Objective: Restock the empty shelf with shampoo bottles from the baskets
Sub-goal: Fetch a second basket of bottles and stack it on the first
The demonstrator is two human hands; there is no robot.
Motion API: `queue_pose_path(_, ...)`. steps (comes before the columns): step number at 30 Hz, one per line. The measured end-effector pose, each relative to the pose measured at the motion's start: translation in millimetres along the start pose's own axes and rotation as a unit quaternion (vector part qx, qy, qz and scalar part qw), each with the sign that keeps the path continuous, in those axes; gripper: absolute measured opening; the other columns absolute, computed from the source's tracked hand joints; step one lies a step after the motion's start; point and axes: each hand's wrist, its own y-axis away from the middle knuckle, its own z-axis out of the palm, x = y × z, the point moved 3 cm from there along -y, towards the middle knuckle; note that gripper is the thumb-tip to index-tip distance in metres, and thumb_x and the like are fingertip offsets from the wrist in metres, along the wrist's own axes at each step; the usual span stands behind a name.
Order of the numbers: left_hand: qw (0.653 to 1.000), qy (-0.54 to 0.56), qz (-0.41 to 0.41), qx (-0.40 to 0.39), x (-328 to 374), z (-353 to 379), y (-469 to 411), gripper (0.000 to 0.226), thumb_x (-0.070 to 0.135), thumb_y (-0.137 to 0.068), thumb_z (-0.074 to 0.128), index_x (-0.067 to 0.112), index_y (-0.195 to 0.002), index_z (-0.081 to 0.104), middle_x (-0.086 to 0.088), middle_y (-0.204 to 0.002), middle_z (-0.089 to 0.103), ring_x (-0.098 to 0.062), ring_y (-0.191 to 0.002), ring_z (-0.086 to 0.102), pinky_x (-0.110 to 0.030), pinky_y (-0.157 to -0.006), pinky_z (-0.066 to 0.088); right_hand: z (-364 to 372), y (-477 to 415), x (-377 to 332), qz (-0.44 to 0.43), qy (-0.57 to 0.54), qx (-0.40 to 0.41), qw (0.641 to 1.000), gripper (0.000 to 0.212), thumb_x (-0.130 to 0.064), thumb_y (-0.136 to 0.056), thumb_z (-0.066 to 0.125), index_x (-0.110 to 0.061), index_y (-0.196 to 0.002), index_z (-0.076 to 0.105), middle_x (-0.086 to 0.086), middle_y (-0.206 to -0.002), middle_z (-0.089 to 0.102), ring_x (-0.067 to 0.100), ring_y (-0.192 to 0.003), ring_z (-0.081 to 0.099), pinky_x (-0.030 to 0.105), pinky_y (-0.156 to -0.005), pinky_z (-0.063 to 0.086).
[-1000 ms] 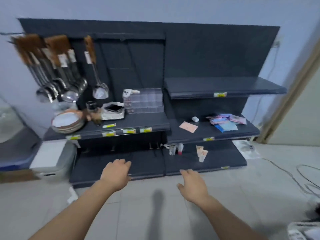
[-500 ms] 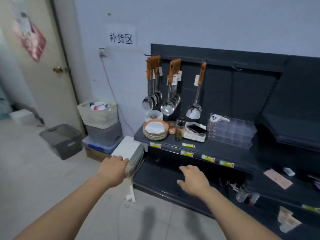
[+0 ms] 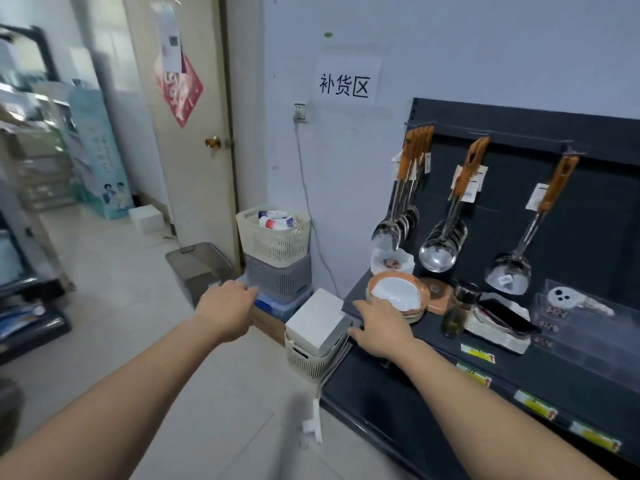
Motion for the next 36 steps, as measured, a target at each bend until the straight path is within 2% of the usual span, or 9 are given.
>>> queue_pose_path(3, 1.0, -0.005, -0.025, 0.006, -12.7, 0.5, -37.0, 0.039, 0.033, -0.091, 0.057, 0.024, -0.128, 0.048, -0.002, -0.122, 0.057, -0.022, -0.113, 0.054, -0.034, -0.089, 0.044, -4.7, -52.6, -2.5, -0.022, 0.004, 0.005, 1.0, 0.049, -0.042, -0.092, 0.055, -0.015, -0.133, 0.049, 0.013, -0.131, 0.052, 0.032, -0.124, 0.047, 0.041, -0.099, 0.043)
queue_pose_path(7, 0.998, 0.003, -0.056, 0.011, -27.9, 0.0, -92.2, 0.044, 0.035, -0.089, 0.059, 0.026, -0.131, 0.048, 0.0, -0.125, 0.058, -0.021, -0.114, 0.054, -0.035, -0.092, 0.046, -15.3, -124.7, 0.0, -0.052, 0.002, -0.003, 0.999, 0.053, -0.041, -0.095, 0.053, -0.016, -0.141, 0.044, 0.011, -0.136, 0.05, 0.03, -0.13, 0.043, 0.041, -0.104, 0.041)
queue_pose_path(11, 0.996, 0.022, -0.084, 0.006, -40.6, -7.9, -141.8, 0.039, 0.038, -0.088, 0.06, 0.026, -0.124, 0.052, 0.0, -0.115, 0.06, -0.02, -0.105, 0.056, -0.032, -0.083, 0.047, -30.8, -194.1, 3.9, -0.07, 0.011, -0.011, 0.997, 0.055, -0.042, -0.094, 0.054, -0.016, -0.141, 0.043, 0.011, -0.138, 0.048, 0.032, -0.13, 0.043, 0.043, -0.104, 0.042)
queue_pose_path(14, 0.995, 0.029, -0.099, 0.007, -49.4, -10.3, -171.2, 0.038, 0.038, -0.089, 0.058, 0.025, -0.125, 0.052, -0.001, -0.112, 0.059, -0.021, -0.101, 0.056, -0.033, -0.083, 0.049, -40.6, -238.8, 5.0, -0.08, 0.025, -0.005, 0.996, 0.056, -0.043, -0.093, 0.056, -0.016, -0.141, 0.044, 0.011, -0.137, 0.05, 0.032, -0.128, 0.045, 0.042, -0.102, 0.043)
queue_pose_path(21, 0.991, 0.029, -0.128, -0.019, -105.7, 1.2, -256.1, 0.046, 0.039, -0.089, 0.056, 0.02, -0.13, 0.05, -0.006, -0.122, 0.057, -0.026, -0.115, 0.054, -0.038, -0.091, 0.045, -49.2, -356.3, -17.7, -0.092, 0.02, -0.01, 0.996, 0.058, -0.043, -0.092, 0.057, -0.016, -0.142, 0.045, 0.011, -0.14, 0.05, 0.031, -0.131, 0.045, 0.04, -0.105, 0.043)
queue_pose_path(26, 0.992, 0.011, -0.122, -0.017, -115.0, 5.7, -271.6, 0.044, 0.037, -0.09, 0.056, 0.018, -0.13, 0.05, -0.006, -0.123, 0.057, -0.025, -0.115, 0.054, -0.038, -0.092, 0.044, -46.1, -372.4, -20.9, -0.088, 0.035, -0.003, 0.996, 0.055, -0.043, -0.091, 0.058, -0.018, -0.139, 0.049, 0.01, -0.139, 0.051, 0.029, -0.13, 0.046, 0.039, -0.104, 0.044)
queue_pose_path(36, 0.996, 0.018, -0.082, -0.012, -238.9, 51.0, -419.8, 0.04, 0.029, -0.088, 0.058, 0.019, -0.126, 0.051, -0.006, -0.115, 0.058, -0.025, -0.108, 0.056, -0.037, -0.088, 0.046, -41.3, -533.8, -94.7, -0.048, 0.015, -0.011, 0.999, 0.051, -0.041, -0.089, 0.056, -0.023, -0.137, 0.05, 0.009, -0.133, 0.054, 0.029, -0.124, 0.05, 0.038, -0.098, 0.046)
